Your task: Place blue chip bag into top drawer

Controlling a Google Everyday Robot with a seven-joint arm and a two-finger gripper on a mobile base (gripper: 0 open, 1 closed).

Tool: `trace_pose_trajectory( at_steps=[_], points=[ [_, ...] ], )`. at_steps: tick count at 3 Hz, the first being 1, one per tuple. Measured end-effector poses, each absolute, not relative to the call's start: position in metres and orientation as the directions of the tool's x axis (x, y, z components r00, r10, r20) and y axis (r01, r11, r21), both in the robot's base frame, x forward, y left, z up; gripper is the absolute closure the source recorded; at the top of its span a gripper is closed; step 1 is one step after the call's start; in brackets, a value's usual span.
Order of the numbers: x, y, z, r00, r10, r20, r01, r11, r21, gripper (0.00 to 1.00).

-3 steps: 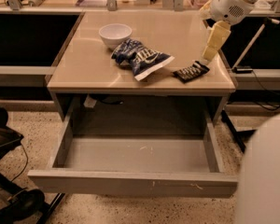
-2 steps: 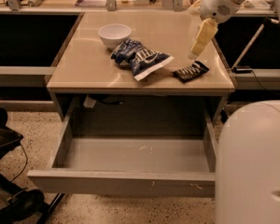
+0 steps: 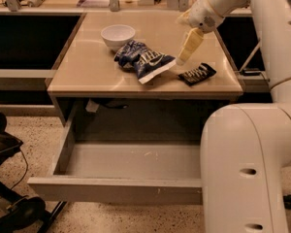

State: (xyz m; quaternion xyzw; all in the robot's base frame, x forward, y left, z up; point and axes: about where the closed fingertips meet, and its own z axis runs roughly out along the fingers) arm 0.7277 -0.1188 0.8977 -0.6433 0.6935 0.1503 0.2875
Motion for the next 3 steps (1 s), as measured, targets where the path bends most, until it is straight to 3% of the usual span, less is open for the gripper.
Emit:
trace_pose_trajectory(
  at_steps=[2,3],
  points=[
    [0.75,-0.069,0.822,-0.03,-0.825,-0.564,-0.994,0.083,-0.069,0.0],
    [0.75,-0.069,0.822,-0.03,-0.825,-0.565,-0.994,0.084,-0.069,0.0]
  ],
)
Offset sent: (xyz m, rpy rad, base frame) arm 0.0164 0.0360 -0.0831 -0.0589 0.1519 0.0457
